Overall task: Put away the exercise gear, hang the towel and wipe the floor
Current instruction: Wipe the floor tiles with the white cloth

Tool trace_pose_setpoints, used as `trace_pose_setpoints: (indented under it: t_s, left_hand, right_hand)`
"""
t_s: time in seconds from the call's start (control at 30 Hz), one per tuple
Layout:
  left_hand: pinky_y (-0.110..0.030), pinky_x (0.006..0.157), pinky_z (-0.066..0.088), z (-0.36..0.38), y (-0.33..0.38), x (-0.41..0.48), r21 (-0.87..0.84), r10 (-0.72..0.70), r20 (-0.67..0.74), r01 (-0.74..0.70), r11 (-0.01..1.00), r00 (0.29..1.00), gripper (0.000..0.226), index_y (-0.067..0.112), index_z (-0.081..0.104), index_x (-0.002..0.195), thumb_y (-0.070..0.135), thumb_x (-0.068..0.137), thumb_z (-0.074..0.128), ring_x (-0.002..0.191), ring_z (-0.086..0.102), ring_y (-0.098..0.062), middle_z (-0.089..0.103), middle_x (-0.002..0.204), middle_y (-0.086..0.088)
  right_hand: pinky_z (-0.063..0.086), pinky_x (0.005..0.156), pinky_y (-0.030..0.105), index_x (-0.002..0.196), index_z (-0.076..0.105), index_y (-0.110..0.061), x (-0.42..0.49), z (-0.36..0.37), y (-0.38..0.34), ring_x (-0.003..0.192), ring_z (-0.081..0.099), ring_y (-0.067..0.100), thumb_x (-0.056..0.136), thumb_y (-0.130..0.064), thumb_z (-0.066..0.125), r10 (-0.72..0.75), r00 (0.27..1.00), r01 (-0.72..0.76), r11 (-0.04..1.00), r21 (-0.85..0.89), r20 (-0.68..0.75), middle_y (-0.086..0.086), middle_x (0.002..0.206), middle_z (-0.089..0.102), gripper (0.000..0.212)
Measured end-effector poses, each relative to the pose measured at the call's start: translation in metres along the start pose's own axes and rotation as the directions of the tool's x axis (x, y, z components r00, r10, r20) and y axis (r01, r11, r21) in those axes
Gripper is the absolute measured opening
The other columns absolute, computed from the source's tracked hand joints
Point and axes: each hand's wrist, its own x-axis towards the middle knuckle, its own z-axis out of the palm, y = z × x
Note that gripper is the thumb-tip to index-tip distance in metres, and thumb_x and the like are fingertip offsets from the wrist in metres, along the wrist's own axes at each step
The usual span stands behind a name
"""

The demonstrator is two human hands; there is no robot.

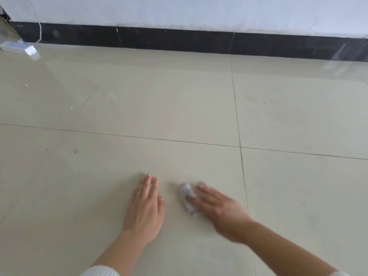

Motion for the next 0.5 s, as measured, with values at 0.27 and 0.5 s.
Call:
trace_pose_setpoints:
  t_s: [0.27,0.5]
  left_hand:
    - [-0.027,0.115,0.021,0.004,-0.005,0.016,0.027,0.002,-0.004,-0.002,1.0,1.0,0.069,0.009,0.04,0.144,0.041,0.09,0.01,0.142,0.032,-0.019,0.035,0.152,-0.007]
    - [-0.036,0.105,0.028,-0.01,-0.016,0.025,-0.005,0.079,-0.142,-0.081,0.997,0.987,0.048,0.013,0.066,0.119,0.028,0.09,0.032,0.113,0.062,-0.021,0.067,0.121,-0.002]
  right_hand:
    - [0.015,0.118,0.04,0.153,0.003,-0.025,0.036,-0.043,0.107,0.145,0.011,0.027,0.098,-0.016,0.033,0.851,0.519,-0.843,0.525,0.118,-0.077,0.003,0.16,0.014,0.064]
    - [0.012,0.12,0.04,0.151,0.02,-0.03,0.13,-0.019,0.058,0.145,0.01,0.025,0.086,-0.002,0.033,0.522,0.85,-0.506,0.844,0.176,-0.06,-0.006,0.157,0.02,0.072]
